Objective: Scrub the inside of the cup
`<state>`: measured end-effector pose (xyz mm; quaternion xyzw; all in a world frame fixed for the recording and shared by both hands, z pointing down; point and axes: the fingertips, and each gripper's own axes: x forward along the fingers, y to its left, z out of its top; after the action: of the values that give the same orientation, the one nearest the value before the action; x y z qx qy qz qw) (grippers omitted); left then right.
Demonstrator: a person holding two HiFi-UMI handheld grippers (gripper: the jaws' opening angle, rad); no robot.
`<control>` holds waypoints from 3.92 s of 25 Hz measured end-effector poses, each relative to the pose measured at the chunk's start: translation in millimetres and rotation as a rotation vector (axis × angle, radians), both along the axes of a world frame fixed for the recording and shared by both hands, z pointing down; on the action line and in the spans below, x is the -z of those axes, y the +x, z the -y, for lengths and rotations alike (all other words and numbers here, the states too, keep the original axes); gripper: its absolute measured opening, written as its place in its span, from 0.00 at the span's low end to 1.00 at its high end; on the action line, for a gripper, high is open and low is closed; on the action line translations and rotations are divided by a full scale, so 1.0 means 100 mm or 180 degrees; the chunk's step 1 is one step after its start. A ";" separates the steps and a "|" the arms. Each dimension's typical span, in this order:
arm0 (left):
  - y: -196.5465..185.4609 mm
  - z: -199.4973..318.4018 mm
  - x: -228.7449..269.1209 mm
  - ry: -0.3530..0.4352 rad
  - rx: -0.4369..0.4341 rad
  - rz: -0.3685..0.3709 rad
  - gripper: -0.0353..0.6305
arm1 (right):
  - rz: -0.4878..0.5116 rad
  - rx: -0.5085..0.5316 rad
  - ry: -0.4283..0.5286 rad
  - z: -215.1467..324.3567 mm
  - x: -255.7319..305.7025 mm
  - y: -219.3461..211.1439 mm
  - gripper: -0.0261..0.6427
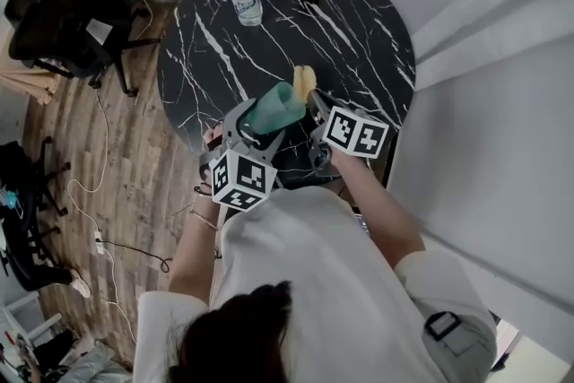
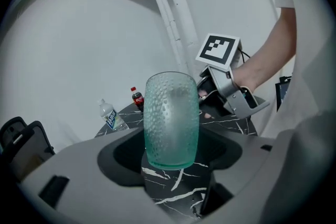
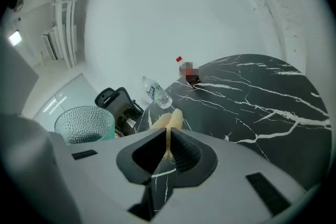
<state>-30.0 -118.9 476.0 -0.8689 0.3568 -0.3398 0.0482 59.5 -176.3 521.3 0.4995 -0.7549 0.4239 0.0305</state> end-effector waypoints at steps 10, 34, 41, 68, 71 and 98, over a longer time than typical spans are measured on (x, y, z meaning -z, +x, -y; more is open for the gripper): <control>0.01 -0.12 -0.15 -0.0223 0.0036 -0.0156 0.53 | -0.0206 0.0304 0.0210 -0.05 0.03 -0.24 0.11; -0.04 -0.06 -1.02 -0.1042 0.0057 0.0076 0.53 | -0.0919 0.0436 0.0074 -0.17 -0.31 -0.42 0.11; 0.00 -0.02 -1.18 -0.1170 -0.0049 0.0137 0.53 | -0.1064 0.0391 -0.0042 -0.13 -0.46 -0.39 0.11; -0.05 0.04 -1.41 -0.1466 -0.0137 0.0007 0.53 | -0.1375 0.0231 -0.0215 -0.05 -0.66 -0.39 0.11; -0.04 0.04 -1.39 -0.1587 -0.0097 -0.0128 0.53 | -0.1341 0.0165 -0.0258 -0.05 -0.67 -0.37 0.11; -0.52 -0.17 -1.06 -0.1778 0.0530 -0.0739 0.58 | -0.1243 0.0249 0.0034 -0.18 -0.48 0.10 0.11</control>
<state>-82.0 -101.9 581.9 -0.8493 0.3227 -0.3259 -0.2615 69.1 -158.0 569.7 0.5428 -0.7556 0.3135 0.1902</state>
